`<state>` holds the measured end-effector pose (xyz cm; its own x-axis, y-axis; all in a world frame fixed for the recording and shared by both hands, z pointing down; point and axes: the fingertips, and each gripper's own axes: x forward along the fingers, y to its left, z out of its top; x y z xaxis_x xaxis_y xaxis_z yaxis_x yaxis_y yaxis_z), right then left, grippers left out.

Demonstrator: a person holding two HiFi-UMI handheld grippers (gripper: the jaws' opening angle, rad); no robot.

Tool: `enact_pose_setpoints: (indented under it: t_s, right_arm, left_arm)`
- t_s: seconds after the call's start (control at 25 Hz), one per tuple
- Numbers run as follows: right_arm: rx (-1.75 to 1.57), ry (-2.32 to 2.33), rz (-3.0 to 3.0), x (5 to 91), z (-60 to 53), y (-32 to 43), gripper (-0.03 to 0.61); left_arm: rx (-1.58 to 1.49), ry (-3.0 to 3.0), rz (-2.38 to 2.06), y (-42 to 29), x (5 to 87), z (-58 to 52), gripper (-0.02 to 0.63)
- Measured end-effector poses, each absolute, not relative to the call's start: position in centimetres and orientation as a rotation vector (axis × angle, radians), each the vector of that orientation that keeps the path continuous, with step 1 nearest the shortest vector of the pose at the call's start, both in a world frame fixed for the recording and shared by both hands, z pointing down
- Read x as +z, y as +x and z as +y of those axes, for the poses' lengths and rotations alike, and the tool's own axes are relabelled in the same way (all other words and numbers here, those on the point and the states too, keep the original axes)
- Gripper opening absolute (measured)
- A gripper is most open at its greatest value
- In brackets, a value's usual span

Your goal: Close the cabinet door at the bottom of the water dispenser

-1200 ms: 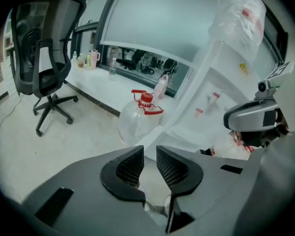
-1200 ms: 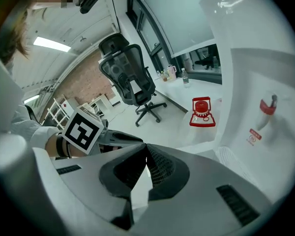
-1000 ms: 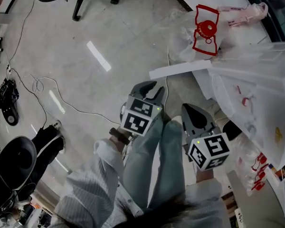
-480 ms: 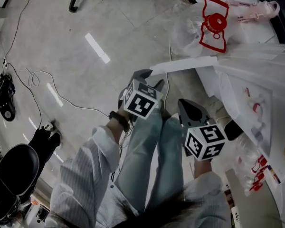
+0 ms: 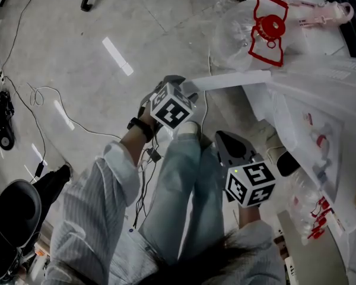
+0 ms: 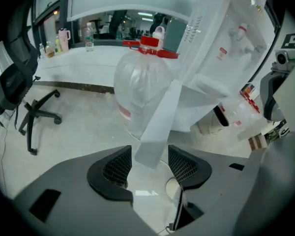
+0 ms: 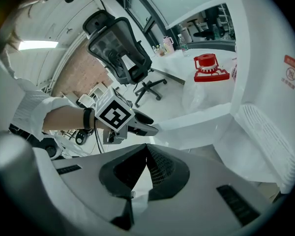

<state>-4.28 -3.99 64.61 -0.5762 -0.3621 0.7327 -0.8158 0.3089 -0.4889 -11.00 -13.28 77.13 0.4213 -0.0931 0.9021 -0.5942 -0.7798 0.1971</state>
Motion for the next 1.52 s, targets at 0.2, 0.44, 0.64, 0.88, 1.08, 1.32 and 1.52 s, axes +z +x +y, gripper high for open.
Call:
enact_pose_setpoints:
  t_s: [0.2,0.44,0.64,0.88,1.08,1.32,1.52]
  right_arm:
    - [1.215,1.053,-2.065,64.9,-4.0,-3.7,0.014]
    - [1.217,1.103,-2.037,65.1,-4.0,-3.0,0.014]
    - [1.225,1.137,-2.032,65.1,-3.2,-2.9,0.014]
    - [1.221,1.125,-2.050,65.0,-1.1,-2.4,0.014]
    - [1.202,1.073,-2.060,64.9,2.0,-0.8,0.014]
    - [1.173,1.031,-2.052,65.1,5.6,2.8,0.014]
    - [1.149,1.007,-2.054,65.2,7.5,5.3,0.014]
  left_arm:
    - [1.362,2.181,-0.562,-11.0,78.1,-13.0,0.226]
    - [1.363,2.187,-0.556,-11.1,78.4,-12.4,0.206]
    - [1.350,2.175,-0.533,-10.7,78.6,-10.5,0.198]
    - [1.342,2.149,-0.557,-9.6,78.9,-7.4,0.193]
    - [1.287,2.093,-0.587,-8.2,79.0,-4.1,0.192]
    - [1.232,2.052,-0.651,-5.2,79.2,-0.5,0.189]
    - [1.212,2.033,-0.630,-1.9,79.4,2.9,0.184]
